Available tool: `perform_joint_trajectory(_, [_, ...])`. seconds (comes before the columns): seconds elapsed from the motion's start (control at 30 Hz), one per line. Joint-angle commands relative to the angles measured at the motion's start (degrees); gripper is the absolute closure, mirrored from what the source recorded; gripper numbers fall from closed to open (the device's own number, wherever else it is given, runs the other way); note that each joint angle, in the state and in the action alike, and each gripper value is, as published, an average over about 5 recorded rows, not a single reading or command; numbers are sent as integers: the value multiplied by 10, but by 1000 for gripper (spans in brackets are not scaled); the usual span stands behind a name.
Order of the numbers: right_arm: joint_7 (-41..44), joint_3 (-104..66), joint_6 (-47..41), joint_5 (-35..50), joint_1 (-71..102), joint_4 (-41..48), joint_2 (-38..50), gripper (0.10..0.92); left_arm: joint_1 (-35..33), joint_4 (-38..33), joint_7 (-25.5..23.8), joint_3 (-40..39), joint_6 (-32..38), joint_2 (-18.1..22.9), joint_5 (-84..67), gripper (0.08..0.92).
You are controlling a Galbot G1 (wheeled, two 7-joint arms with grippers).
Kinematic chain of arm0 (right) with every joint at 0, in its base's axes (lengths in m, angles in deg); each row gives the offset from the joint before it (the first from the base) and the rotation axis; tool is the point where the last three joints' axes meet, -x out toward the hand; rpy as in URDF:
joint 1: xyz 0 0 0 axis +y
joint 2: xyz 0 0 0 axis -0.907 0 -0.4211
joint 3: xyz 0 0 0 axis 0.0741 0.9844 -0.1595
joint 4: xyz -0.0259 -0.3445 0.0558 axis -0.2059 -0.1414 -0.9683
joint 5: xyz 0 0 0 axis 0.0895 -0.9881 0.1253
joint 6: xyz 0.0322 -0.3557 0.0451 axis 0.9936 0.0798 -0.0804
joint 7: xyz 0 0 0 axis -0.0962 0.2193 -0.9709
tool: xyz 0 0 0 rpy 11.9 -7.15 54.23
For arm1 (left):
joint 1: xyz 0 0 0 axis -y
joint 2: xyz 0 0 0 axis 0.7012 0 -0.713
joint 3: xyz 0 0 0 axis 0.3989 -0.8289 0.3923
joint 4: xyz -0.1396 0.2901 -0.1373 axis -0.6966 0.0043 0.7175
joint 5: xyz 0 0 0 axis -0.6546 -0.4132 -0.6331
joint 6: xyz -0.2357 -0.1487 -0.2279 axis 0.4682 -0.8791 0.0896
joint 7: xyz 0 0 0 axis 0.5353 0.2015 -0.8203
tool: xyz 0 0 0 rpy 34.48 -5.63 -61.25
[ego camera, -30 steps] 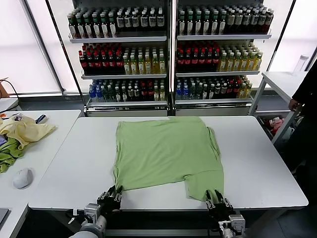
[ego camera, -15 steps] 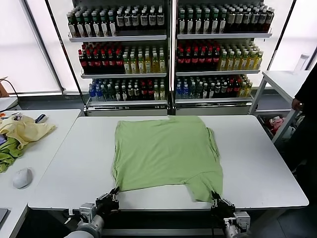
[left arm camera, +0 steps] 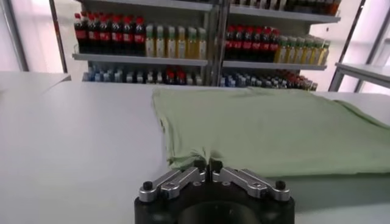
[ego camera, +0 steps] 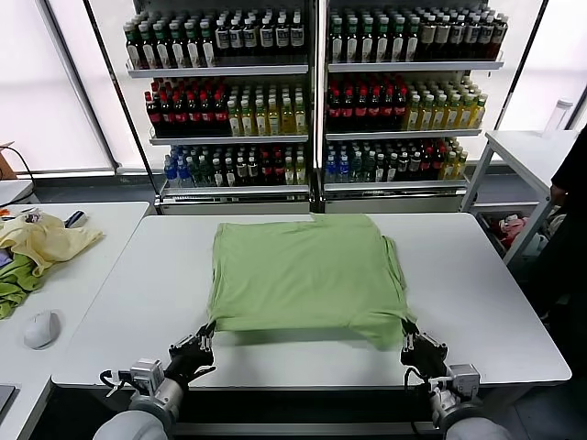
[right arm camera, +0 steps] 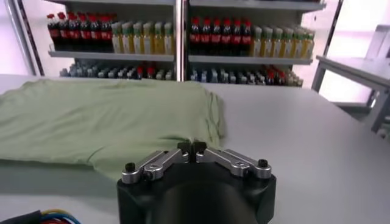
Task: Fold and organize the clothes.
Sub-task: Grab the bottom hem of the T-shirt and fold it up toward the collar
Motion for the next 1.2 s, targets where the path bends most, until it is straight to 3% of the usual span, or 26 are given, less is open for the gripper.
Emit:
perform_joint_trajectory(0.03, [1, 29, 9, 2, -104, 66, 31, 891, 115, 62, 2, -17, 6, -41, -31, 898])
perform_joint_trajectory(0.4, [13, 110, 13, -36, -235, 187, 33, 891, 230, 188, 15, -97, 8, -48, 19, 898])
perform_joint_trajectory(0.93, [29, 166, -3, -89, -316, 280, 1, 883, 281, 285, 27, -144, 12, -28, 82, 897])
perform_joint_trajectory(1.03, [35, 169, -14, -91, -308, 277, -3, 819, 275, 273, 27, -142, 14, -26, 84, 877])
perform_joint_trajectory(1.2, [35, 157, -12, -82, -278, 249, -7, 673, 246, 230, 29, -128, 13, -27, 87, 749])
